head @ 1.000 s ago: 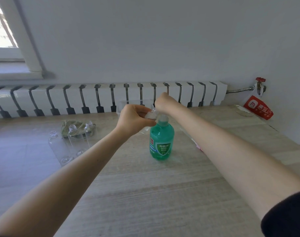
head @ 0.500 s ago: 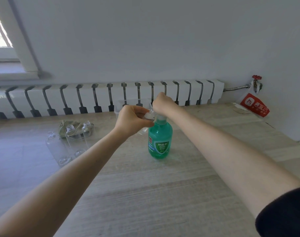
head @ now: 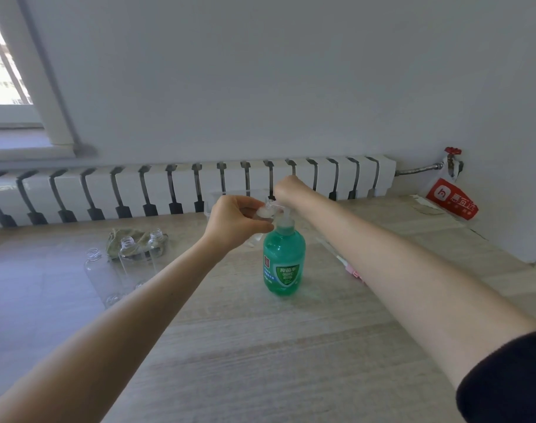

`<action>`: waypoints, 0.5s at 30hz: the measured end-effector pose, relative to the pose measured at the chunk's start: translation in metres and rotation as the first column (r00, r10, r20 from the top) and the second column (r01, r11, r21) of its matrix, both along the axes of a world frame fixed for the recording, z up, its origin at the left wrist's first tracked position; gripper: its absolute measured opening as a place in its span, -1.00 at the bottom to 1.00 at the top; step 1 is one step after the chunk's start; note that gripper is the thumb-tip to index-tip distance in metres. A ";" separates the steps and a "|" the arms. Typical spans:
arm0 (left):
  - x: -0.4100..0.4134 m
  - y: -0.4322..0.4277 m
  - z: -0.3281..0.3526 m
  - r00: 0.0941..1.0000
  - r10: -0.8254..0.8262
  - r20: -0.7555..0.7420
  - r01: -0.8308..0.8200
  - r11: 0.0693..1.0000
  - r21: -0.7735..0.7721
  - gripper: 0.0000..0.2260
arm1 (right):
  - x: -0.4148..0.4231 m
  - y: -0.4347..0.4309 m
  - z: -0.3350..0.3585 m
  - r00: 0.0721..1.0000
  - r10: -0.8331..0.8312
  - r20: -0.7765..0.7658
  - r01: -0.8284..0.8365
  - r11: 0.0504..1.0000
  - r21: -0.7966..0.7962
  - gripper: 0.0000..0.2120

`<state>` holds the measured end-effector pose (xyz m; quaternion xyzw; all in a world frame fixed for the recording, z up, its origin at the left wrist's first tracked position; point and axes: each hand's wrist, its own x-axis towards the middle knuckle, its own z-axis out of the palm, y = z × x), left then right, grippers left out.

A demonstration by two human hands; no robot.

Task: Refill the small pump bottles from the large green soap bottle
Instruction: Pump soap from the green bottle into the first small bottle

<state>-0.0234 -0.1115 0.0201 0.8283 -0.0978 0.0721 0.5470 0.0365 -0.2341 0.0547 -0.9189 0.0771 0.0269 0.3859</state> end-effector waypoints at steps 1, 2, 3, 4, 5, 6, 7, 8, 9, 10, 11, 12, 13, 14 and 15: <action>-0.001 0.000 0.000 1.000 -0.001 0.005 0.001 1.000 0.000 -0.72 | 0.000 0.000 0.000 1.000 -0.016 -0.006 0.016 1.000 0.014 -0.84; -0.001 0.000 0.000 1.000 0.000 0.008 0.000 1.000 0.001 -0.72 | -0.002 0.000 0.001 1.000 -0.024 -0.009 0.024 1.000 0.020 -0.90; -0.001 0.000 0.000 1.000 0.000 0.010 0.000 1.000 0.000 -0.72 | -0.003 0.001 0.001 0.999 -0.031 -0.017 0.031 0.999 0.020 -0.80; -0.001 0.000 0.000 1.000 0.001 0.009 -0.001 1.000 -0.001 -0.72 | -0.005 0.001 0.003 0.999 -0.032 -0.031 0.033 0.999 0.010 -0.71; 0.000 0.000 0.000 1.000 0.002 0.007 -0.002 1.000 0.000 -0.72 | -0.005 0.001 0.002 0.999 -0.023 -0.036 0.023 1.000 0.001 -0.65; 0.001 0.000 -0.001 1.000 0.005 0.007 -0.005 1.000 0.006 -0.72 | -0.004 0.001 0.002 0.999 -0.019 -0.032 0.019 1.000 -0.007 -0.63; 0.001 0.000 -0.002 1.000 0.010 0.007 -0.010 1.000 0.013 -0.72 | -0.004 0.001 0.000 0.999 -0.020 -0.033 0.020 1.000 -0.005 -0.62; 0.002 0.000 -0.003 1.000 0.016 0.008 -0.016 1.000 0.021 -0.70 | -0.006 0.001 0.000 0.999 -0.021 -0.038 0.021 1.000 -0.010 -0.62; 0.002 0.000 -0.003 1.000 0.018 0.008 -0.019 1.000 0.023 -0.68 | -0.006 0.001 -0.002 0.999 -0.024 -0.041 0.024 1.000 -0.004 -0.62; 0.002 0.000 -0.004 1.000 0.019 0.006 -0.019 1.000 0.022 -0.67 | -0.006 0.001 -0.003 0.999 -0.021 -0.036 0.021 1.000 0.001 -0.61; 0.003 0.000 -0.006 1.000 0.018 0.005 -0.018 1.000 0.022 -0.68 | -0.005 0.001 -0.004 0.999 -0.021 -0.032 0.021 1.000 0.006 -0.59; 0.004 0.000 -0.007 1.000 0.018 0.006 -0.018 1.000 0.024 -0.68 | -0.005 0.001 -0.005 0.999 -0.019 -0.031 0.019 1.000 0.004 -0.58; 0.004 0.000 -0.009 1.000 0.019 0.008 -0.019 0.999 0.030 -0.67 | -0.005 0.002 -0.006 0.999 -0.022 -0.036 0.022 1.000 0.000 -0.58; 0.004 0.001 -0.010 1.000 0.021 0.010 -0.021 0.999 0.038 -0.65 | -0.005 0.003 -0.008 0.999 -0.024 -0.040 0.024 1.000 -0.011 -0.58; 0.004 0.001 -0.012 1.000 0.020 0.013 -0.021 0.999 0.044 -0.64 | -0.004 0.003 -0.009 0.999 -0.027 -0.041 0.026 0.999 -0.021 -0.58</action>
